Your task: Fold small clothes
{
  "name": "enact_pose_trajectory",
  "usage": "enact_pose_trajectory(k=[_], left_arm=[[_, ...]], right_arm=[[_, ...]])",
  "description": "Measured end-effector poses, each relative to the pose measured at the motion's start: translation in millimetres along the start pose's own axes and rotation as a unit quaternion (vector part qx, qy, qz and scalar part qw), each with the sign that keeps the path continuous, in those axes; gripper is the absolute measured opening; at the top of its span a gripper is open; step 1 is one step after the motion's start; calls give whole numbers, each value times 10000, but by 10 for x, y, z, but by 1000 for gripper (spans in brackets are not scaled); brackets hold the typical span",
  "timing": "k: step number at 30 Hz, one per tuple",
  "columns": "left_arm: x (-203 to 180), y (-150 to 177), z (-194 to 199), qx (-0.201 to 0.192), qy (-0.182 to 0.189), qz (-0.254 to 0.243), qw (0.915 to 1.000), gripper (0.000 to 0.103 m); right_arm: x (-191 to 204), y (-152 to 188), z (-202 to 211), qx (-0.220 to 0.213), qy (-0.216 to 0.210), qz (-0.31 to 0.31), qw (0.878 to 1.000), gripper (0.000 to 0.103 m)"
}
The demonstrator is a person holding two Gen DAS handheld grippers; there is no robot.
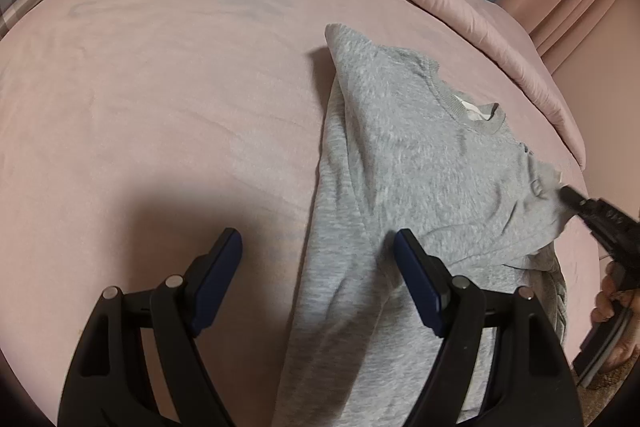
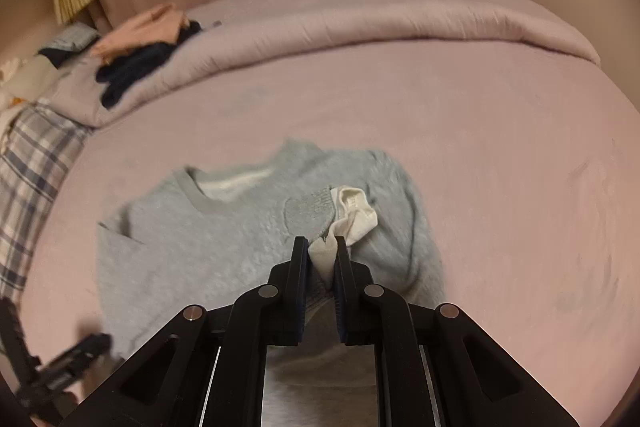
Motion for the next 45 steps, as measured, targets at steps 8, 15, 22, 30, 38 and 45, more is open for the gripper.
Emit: enact_pose_trajectory(k=[8,15,22,30,38,45], left_arm=[[-10,10,-6,8,-11,7,10000,78],[-9,13,-2,10,-7,1,10000,78],[-25,20,0,39,90,26,9999,78],[-66,47,23,75,213,56,9997,79],[-104,72,59,88,301,41,9995,79],[-125,81,68,102,348,31,9993,79]], right_arm=[[-114,193,-252,420,305,144,9985,12],[-201,263,-316,554,297,60,9980,12],[-248,290,-363,572,256,26,9980,12],[-278,297,-373,592,146,-80,9981,12],[-337,311,-369,607,85,-158,9980,17],[-355,318,-366,604,56,-199,9980,18]])
Point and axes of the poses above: each gripper's, at about its wrist camera, not at the fingertips, and z roughly against the way its jaws point, x to its left, y to its underside, the point moved 6 cm from there along -z, roughly the way its jaws point, and after that the axes turned 3 degrees about -x, right-handed, at the moved point
